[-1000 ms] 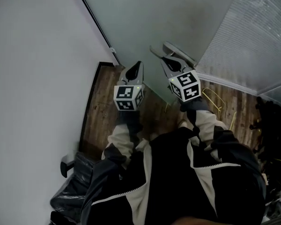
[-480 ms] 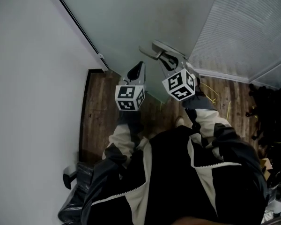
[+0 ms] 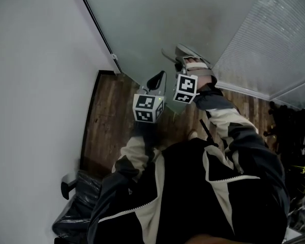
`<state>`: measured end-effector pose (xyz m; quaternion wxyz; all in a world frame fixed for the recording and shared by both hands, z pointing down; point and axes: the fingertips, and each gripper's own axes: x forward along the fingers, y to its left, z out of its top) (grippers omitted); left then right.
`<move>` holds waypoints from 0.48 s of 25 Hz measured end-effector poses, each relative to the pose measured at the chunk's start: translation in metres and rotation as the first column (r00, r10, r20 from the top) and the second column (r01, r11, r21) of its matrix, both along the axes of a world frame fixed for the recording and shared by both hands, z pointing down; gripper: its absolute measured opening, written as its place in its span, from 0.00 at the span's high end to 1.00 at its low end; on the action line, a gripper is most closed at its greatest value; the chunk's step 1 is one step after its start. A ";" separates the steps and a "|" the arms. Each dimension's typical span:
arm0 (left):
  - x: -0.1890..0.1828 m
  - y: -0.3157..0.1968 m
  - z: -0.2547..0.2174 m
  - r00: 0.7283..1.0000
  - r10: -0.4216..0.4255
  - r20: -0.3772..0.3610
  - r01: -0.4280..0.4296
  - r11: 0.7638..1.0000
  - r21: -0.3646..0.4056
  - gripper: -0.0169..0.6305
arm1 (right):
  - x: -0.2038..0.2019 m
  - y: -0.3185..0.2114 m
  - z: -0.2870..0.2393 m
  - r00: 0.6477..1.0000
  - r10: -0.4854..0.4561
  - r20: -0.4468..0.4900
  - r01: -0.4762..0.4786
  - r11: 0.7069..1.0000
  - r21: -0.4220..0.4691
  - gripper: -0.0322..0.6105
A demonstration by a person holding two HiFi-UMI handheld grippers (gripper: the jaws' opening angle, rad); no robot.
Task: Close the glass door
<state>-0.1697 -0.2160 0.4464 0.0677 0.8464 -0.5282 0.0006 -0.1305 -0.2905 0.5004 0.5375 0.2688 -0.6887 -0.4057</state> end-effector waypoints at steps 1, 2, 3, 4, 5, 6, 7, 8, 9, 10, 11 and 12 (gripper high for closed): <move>-0.002 0.000 0.000 1.000 -0.003 -0.002 0.003 1.000 -0.002 0.95 | 0.001 -0.001 0.001 1.000 0.005 -0.003 -0.005 1.000 0.007 0.76; -0.004 0.001 -0.001 1.000 -0.006 -0.005 0.006 1.000 -0.003 0.95 | 0.001 -0.001 0.000 1.000 0.009 0.000 -0.009 1.000 0.013 0.76; -0.005 0.002 -0.002 1.000 -0.008 -0.007 0.008 1.000 -0.003 0.95 | 0.002 -0.001 -0.001 1.000 0.012 0.003 -0.012 1.000 0.017 0.76; -0.006 0.003 -0.002 1.000 -0.009 -0.008 0.009 1.000 -0.002 0.95 | 0.003 -0.001 -0.002 1.000 0.014 0.005 -0.014 1.000 0.020 0.76; -0.006 0.004 -0.003 1.000 -0.008 -0.009 0.008 1.000 0.001 0.95 | 0.003 -0.001 -0.002 1.000 0.017 0.004 -0.017 1.000 0.020 0.76; -0.006 0.004 -0.003 1.000 -0.006 -0.010 0.006 1.000 0.004 0.95 | 0.004 -0.002 -0.002 1.000 0.019 0.003 -0.019 1.000 0.021 0.76; -0.005 0.004 -0.003 1.000 -0.003 -0.011 0.003 1.000 0.006 0.95 | 0.004 -0.004 -0.001 1.000 0.021 0.002 -0.021 1.000 0.022 0.76; -0.003 0.003 -0.004 1.000 0.000 -0.012 0.000 1.000 0.008 0.95 | 0.005 -0.007 -0.001 1.000 0.022 0.001 -0.022 0.999 0.027 0.76; -0.002 0.002 -0.004 1.000 0.005 -0.012 -0.004 1.000 0.008 0.95 | 0.006 -0.009 -0.001 1.000 0.024 -0.003 -0.024 0.999 0.035 0.76; 0.000 0.001 -0.003 1.000 0.008 -0.012 -0.008 1.000 0.007 0.95 | 0.007 -0.012 -0.001 1.000 0.026 -0.009 -0.026 0.999 0.043 0.76; 0.003 0.000 -0.003 1.000 0.012 -0.011 -0.012 1.000 0.004 0.95 | 0.009 -0.016 0.000 0.999 0.029 -0.016 -0.028 0.998 0.051 0.76; 0.005 -0.001 -0.003 1.000 0.016 -0.009 -0.016 1.000 0.002 0.95 | 0.011 -0.019 0.000 0.999 0.033 -0.024 -0.031 0.998 0.059 0.76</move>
